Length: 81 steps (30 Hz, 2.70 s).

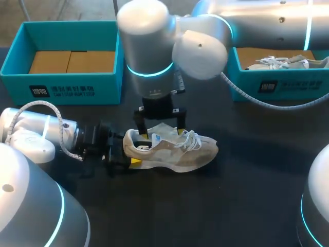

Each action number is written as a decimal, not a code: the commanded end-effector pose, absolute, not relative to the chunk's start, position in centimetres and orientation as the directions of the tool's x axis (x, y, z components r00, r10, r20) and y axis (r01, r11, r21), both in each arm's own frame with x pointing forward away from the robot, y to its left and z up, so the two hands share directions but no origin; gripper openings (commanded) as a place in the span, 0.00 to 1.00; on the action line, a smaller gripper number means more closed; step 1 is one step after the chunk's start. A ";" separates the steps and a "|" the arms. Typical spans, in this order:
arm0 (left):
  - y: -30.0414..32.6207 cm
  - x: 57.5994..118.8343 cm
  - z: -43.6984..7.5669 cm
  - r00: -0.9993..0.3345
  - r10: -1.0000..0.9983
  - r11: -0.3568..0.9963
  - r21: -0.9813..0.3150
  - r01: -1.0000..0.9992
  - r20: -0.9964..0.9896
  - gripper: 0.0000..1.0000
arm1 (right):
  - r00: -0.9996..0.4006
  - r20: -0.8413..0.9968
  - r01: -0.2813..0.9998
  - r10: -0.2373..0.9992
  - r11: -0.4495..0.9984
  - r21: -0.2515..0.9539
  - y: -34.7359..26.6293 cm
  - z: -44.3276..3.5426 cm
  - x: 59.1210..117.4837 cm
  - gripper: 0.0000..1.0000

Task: Take the shoe out of the shoebox, open the shoe tongue, remove and reinsert the insole, then place the shoe into the shoebox

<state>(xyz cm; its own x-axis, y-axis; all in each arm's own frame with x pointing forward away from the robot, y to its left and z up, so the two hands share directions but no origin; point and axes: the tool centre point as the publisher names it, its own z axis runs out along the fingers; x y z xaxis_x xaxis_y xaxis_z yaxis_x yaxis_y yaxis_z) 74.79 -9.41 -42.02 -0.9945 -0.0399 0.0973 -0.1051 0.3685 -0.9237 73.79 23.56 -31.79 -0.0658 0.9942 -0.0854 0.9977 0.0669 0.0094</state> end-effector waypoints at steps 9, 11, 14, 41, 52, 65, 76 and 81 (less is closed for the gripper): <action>-9.4 74.8 -42.0 -0.994 -0.040 0.369 -0.923 -0.106 0.098 0.00 | -0.069 -0.159 0.997 0.985 0.063 -0.045 24.7 -34.1 74.4 1.00; -9.4 74.8 -42.0 -0.994 -0.040 0.369 -0.923 -0.106 0.098 0.00 | -0.070 -0.166 0.997 0.984 0.065 -0.040 24.7 -34.2 74.4 1.00; -9.4 74.8 -42.0 -0.994 -0.040 0.369 -0.923 -0.106 0.098 0.00 | -0.061 -0.181 0.998 0.982 0.055 -0.037 24.7 -34.5 74.4 1.00; -9.4 74.8 -42.0 -0.994 -0.040 0.369 -0.923 -0.106 0.098 0.00 | 0.015 -0.343 0.993 0.939 -0.055 -0.107 22.4 -37.1 73.7 1.00; -9.4 74.8 -42.0 -0.994 -0.040 0.369 -0.923 -0.106 0.098 0.00 | 0.085 -0.369 0.991 0.925 -0.117 -0.067 20.2 -35.0 73.6 1.00; -9.4 74.8 -42.0 -0.994 -0.040 0.369 -0.923 -0.106 0.098 0.00 | 0.134 -0.366 0.987 0.921 -0.155 -0.029 18.8 -33.2 74.2 0.38; -9.4 74.8 -42.0 -0.994 -0.040 0.369 -0.923 -0.106 0.098 0.00 | 0.172 -0.345 0.982 0.923 -0.190 -0.018 16.8 -32.9 74.4 0.31; -9.4 74.8 -42.0 -0.994 -0.040 0.369 -0.923 -0.106 0.098 0.00 | 0.202 -0.344 0.975 0.917 -0.220 -0.014 15.4 -32.8 74.4 0.38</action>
<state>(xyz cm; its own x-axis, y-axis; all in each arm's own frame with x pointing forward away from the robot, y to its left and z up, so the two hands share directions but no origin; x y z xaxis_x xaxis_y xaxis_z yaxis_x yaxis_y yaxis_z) 74.79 -9.43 -41.99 -0.9945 -0.0398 0.0972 -0.1050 0.3682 -0.9238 74.93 16.38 -32.91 0.1772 0.9135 -0.3662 0.9795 -0.2001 -0.0251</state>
